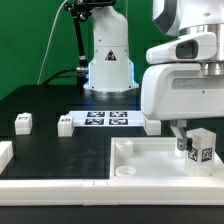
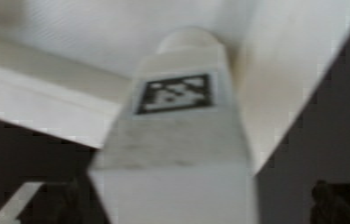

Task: Assemble one leg

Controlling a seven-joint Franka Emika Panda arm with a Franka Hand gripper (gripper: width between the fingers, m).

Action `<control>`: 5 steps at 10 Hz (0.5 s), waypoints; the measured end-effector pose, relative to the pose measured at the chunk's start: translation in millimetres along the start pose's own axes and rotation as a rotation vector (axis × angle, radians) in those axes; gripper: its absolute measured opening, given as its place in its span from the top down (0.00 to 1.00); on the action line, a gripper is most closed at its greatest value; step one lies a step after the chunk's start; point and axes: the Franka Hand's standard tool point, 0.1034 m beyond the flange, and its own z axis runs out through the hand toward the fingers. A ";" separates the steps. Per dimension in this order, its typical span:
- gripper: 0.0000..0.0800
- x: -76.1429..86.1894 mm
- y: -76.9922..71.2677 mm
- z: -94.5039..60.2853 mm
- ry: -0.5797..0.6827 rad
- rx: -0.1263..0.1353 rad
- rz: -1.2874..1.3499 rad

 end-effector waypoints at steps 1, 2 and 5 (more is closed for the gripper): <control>0.19 -0.6 1.7 0.2 -0.003 -0.005 -0.039; 0.19 -0.5 0.5 0.2 -0.003 -0.005 -0.028; 0.35 -0.8 1.3 0.4 -0.004 -0.005 -0.027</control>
Offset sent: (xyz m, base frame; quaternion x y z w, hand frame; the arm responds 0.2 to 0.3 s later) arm 0.0000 0.0000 0.0000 0.0000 0.0000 0.0000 1.0000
